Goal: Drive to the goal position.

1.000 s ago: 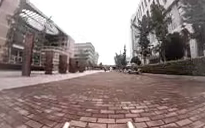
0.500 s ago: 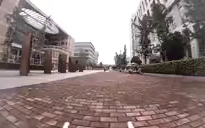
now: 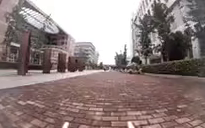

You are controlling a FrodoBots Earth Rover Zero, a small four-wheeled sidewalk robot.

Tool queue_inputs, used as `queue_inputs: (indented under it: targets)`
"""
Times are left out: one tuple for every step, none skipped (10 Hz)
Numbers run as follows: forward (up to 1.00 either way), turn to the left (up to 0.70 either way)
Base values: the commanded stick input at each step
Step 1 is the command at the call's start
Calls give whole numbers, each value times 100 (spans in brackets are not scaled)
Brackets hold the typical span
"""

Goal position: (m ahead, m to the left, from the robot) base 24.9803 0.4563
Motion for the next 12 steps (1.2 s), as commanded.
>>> queue_inputs:
  targets:
    - [45,0]
    - [45,0]
    - [45,0]
    - [45,0]
    - [45,0]
    - [45,0]
    - [45,0]
    - [45,0]
    - [45,0]
    - [45,0]
    - [45,0]
    - [45,0]
